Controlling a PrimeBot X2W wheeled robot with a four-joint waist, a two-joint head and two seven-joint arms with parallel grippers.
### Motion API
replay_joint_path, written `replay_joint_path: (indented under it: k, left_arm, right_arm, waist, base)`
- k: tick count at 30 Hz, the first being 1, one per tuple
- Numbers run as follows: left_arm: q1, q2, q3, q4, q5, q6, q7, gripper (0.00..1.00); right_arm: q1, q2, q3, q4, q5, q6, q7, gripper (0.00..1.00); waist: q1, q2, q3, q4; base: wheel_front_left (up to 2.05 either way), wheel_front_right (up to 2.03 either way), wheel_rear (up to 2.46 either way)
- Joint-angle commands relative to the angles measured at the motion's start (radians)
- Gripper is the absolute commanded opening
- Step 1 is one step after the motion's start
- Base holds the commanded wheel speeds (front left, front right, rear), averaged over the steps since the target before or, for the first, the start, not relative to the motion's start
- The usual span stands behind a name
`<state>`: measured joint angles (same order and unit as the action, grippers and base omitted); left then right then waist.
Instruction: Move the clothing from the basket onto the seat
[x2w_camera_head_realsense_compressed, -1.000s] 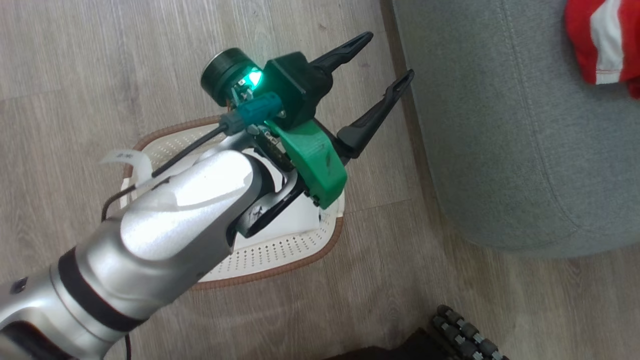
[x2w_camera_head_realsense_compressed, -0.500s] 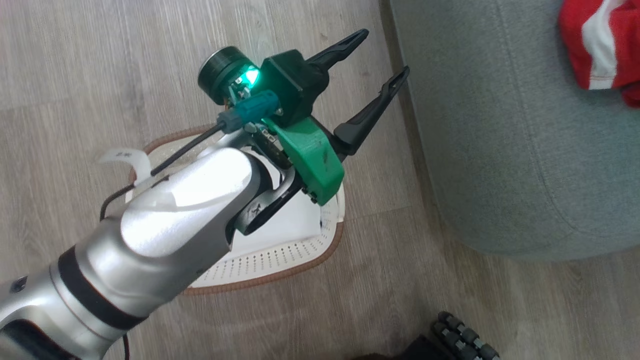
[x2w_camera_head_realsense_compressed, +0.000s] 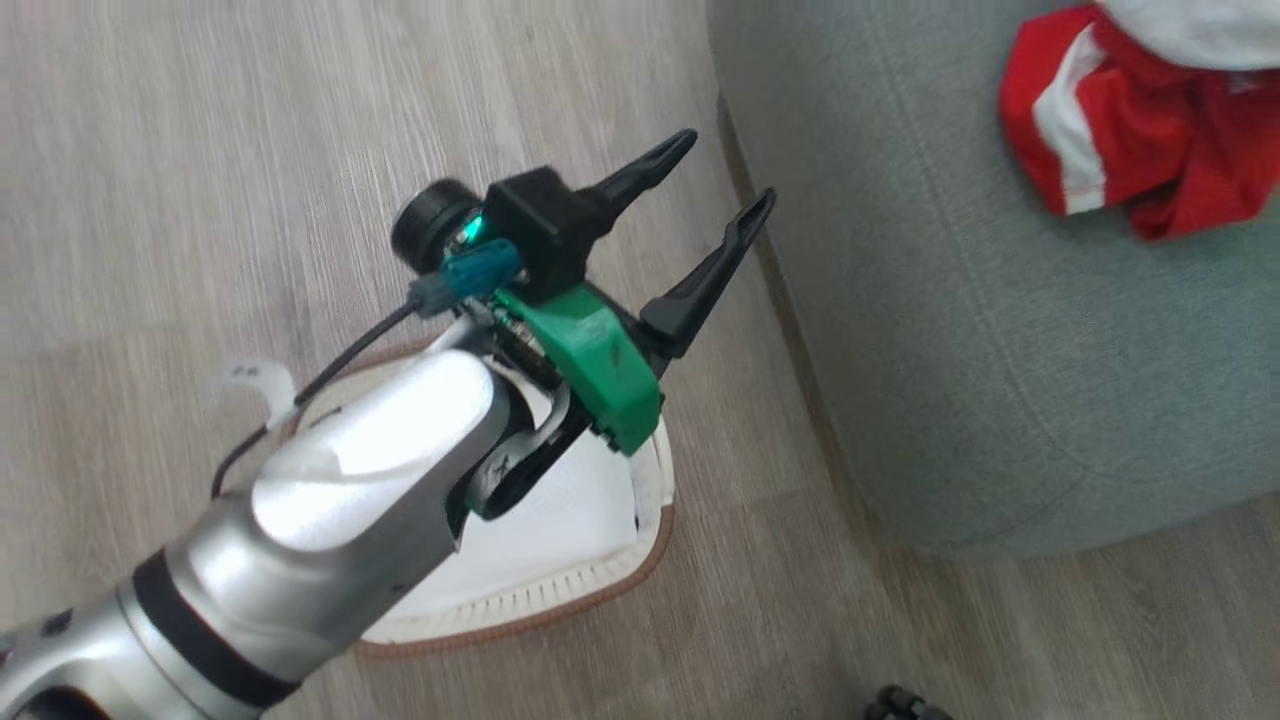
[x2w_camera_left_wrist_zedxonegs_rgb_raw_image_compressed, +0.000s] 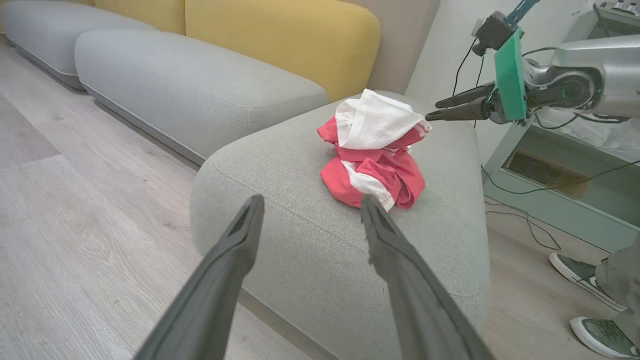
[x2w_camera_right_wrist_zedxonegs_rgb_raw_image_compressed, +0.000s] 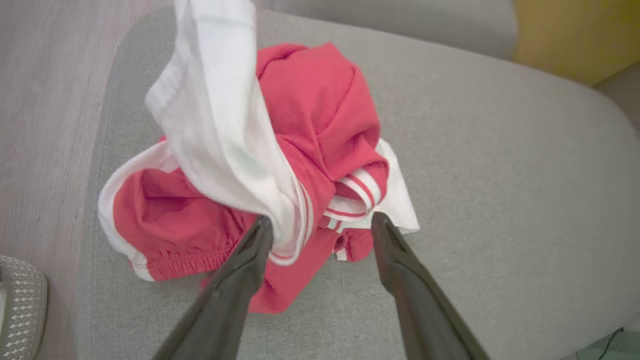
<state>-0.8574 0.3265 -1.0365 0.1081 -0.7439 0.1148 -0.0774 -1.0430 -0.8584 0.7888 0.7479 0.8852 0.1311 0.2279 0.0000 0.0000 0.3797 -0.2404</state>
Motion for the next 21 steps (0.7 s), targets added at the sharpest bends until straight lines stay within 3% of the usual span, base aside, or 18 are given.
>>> replay_joint_path:
  k: [1, 12, 21]
  left_arm:
    - [-0.01, 0.021, 0.044, -0.022, -0.006, 0.004, -0.012, 1.0]
    - [0.09, 0.033, 0.074, -0.02, -0.056, 0.04, -0.073, 1.0]
    - [0.142, 0.065, 0.102, -0.03, -0.079, 0.069, -0.101, 1.0]
  right_arm:
    - [0.018, -0.063, 0.004, -0.026, -0.003, 0.0, -0.014, 1.0]
    - [0.08, -0.206, -0.021, -0.195, 0.06, 0.0, -0.173, 1.0]
    - [0.175, -0.25, -0.124, -0.249, 0.043, 0.0, -0.31, 1.0]
  waist:
    - [0.0, 0.0, -0.058, -0.009]
    - [0.0, 0.0, -0.212, 0.033]
    - [0.0, 0.0, -0.265, 0.087]
  base:
    - [0.0, 0.0, 0.0]
    - [0.0, 0.0, 0.0]
    - [0.0, 0.0, 0.0]
